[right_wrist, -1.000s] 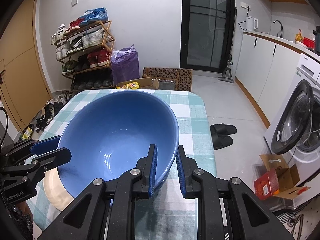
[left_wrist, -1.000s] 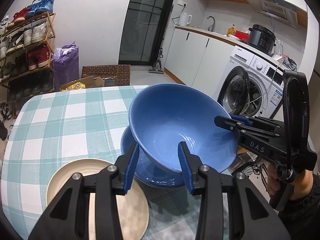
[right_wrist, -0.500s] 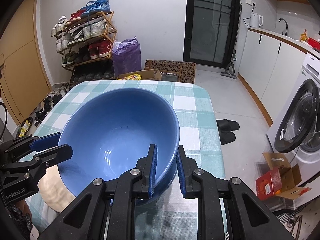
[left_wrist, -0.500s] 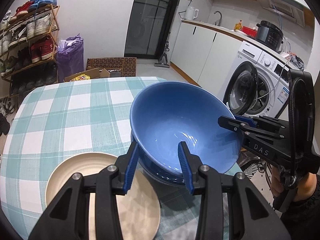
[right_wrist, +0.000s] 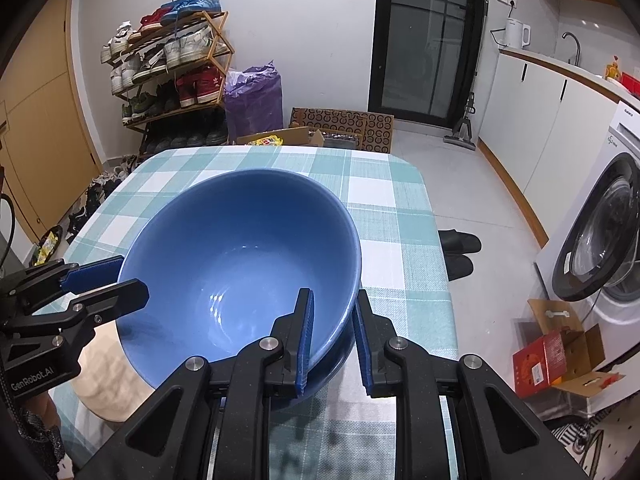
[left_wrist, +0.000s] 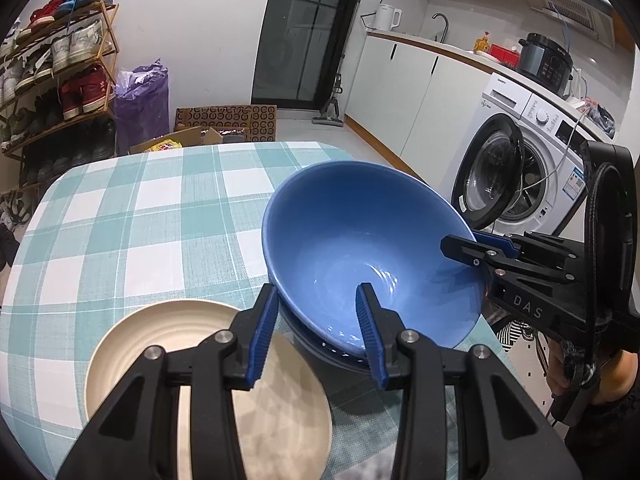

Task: Organize plates and bowls
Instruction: 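Lower the held blue bowl into the smaller blue bowl with both grippers, then open both grippers and release the nested blue bowls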

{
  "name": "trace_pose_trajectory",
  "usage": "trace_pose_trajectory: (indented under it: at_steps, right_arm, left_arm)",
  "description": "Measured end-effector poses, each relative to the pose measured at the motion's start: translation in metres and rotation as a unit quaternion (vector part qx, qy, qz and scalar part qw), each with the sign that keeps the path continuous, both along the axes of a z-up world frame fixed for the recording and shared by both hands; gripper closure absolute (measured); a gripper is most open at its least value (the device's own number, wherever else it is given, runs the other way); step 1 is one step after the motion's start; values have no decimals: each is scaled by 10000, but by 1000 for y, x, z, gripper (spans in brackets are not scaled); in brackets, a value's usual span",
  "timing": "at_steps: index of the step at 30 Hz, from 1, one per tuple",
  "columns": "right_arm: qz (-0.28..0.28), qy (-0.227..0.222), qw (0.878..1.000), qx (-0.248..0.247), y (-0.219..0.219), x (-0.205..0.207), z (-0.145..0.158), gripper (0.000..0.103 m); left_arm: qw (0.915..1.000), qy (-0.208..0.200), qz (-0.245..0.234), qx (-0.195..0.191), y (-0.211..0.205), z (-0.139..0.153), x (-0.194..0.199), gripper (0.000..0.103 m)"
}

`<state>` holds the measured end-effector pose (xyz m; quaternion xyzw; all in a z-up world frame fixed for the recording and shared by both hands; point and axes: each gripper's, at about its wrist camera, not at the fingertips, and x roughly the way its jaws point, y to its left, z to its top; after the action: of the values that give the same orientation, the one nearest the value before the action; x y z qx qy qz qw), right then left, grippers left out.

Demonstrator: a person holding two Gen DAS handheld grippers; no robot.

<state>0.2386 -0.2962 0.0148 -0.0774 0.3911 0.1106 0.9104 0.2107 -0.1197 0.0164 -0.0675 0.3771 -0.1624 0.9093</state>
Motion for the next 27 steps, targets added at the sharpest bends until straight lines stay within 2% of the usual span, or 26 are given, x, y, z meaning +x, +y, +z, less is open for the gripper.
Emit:
trace_pose_trajectory:
  at_steps: [21,27]
  right_arm:
    - [56,32,9993,-357,9,-2,-18,82]
    - [77,45,9994,-328,6,-3,-16,76]
  left_arm:
    - [9998,173,-67,38,-2,-11,5,64]
    - [9999,74,-124,46,-3,-6,2,64]
